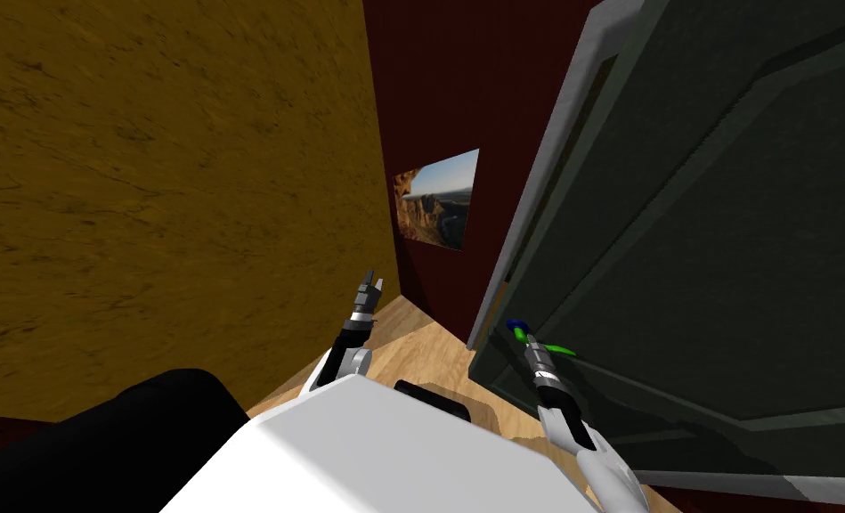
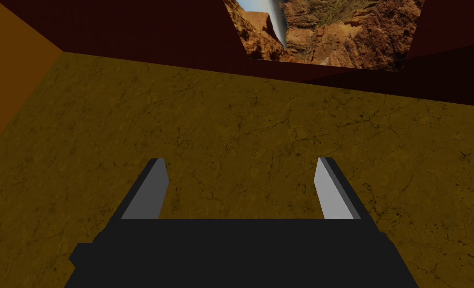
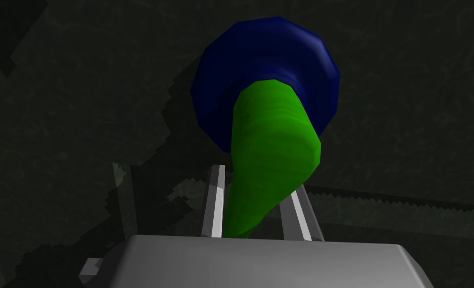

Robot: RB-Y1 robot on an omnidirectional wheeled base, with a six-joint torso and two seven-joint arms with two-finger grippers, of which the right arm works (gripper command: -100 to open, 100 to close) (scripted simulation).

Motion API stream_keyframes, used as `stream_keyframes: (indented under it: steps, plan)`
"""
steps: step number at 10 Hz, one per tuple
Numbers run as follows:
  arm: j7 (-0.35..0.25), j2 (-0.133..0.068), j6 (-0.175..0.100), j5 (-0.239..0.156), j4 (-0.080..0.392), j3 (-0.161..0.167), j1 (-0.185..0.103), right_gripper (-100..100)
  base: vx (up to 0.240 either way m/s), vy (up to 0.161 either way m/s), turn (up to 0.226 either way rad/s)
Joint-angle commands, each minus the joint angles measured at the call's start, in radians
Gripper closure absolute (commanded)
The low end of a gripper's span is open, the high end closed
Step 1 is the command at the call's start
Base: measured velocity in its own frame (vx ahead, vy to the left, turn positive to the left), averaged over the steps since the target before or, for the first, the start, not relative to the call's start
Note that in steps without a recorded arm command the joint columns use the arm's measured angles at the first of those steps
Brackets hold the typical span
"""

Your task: Pull the door open

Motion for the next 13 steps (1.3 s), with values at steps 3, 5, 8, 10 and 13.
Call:
stream_keyframes:
  steps: [3,5,8,10,13]
  plan:
    - [-0.039,-0.023,-0.024,0.016,-0.017,0.033,0.023,100,-0.206,-0.068,0.120]
    - [-0.069,-0.041,-0.042,0.028,-0.030,0.057,0.040,100,-0.247,-0.062,0.123]
    - [-0.087,-0.049,-0.045,0.036,-0.053,0.075,0.057,100,-0.213,-0.057,0.079]
    - [-0.121,-0.070,-0.078,0.050,-0.060,0.103,0.083,100,-0.199,-0.064,0.113]
    - [-0.162,-0.102,-0.125,0.065,-0.070,0.136,0.112,100,-0.197,-0.072,0.083]
